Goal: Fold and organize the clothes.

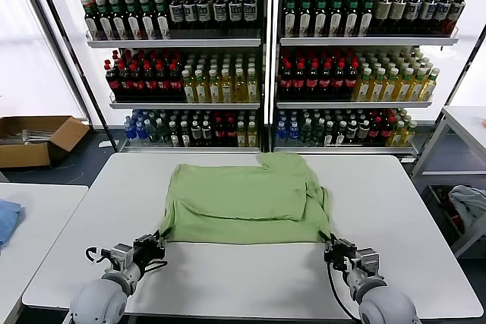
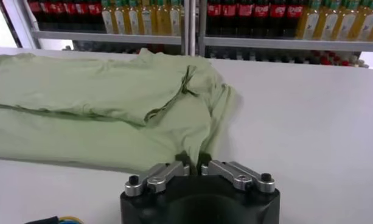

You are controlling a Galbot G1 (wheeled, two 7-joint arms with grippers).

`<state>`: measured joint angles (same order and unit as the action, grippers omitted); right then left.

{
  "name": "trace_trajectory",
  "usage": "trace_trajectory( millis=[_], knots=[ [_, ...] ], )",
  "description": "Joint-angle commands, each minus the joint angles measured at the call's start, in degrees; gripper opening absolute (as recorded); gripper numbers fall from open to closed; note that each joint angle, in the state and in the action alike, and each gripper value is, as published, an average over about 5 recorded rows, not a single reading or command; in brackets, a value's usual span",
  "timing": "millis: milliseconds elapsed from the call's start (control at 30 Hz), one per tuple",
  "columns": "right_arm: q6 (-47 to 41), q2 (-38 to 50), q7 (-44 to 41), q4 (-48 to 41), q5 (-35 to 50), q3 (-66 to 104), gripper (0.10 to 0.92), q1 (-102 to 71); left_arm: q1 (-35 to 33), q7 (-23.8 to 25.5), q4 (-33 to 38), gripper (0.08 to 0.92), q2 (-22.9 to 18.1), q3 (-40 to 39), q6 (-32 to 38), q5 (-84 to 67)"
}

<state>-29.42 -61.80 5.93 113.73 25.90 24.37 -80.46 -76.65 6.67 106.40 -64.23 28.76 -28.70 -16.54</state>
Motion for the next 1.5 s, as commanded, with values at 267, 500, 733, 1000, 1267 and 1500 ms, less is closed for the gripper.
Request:
trace_trajectory(
  millis=[267,500,733,1000,1267,1500],
  knots=[
    [0.4,0.7,0.1,15.8,-1.0,8.2,0.139,-20.0,-18.0,0.0,15.1,0.093,-1.0,6.3,-1.5,0.2],
    [1.2,-2.8,-1.6,24.6,-7.9,11.8,0.139,-33.8,-32.6,0.5,23.3,0.093,-3.9,14.3,-2.0,-0.2],
    [0.1,-3.1,-0.9,26.4,-8.9,10.9,0.205,-35.3,-35.6,1.0,26.4,0.099,-5.1,15.0,-4.1,0.8],
    [1.4,1.1,0.0,25.4,2.0,12.9,0.429,-24.6,-30.6,0.8,26.6,0.286,-2.7,19.0,-4.3,-2.0],
    [4.6,8.0,-2.2,14.9,14.6,10.5,0.663,0.9,-18.4,-1.5,22.8,0.512,4.8,23.2,-4.4,-9.1],
    [3.7,7.7,-7.3,-7.8,13.2,-5.2,0.812,27.9,-3.7,0.5,10.9,0.711,11.2,13.7,-4.2,-12.2]
  ],
)
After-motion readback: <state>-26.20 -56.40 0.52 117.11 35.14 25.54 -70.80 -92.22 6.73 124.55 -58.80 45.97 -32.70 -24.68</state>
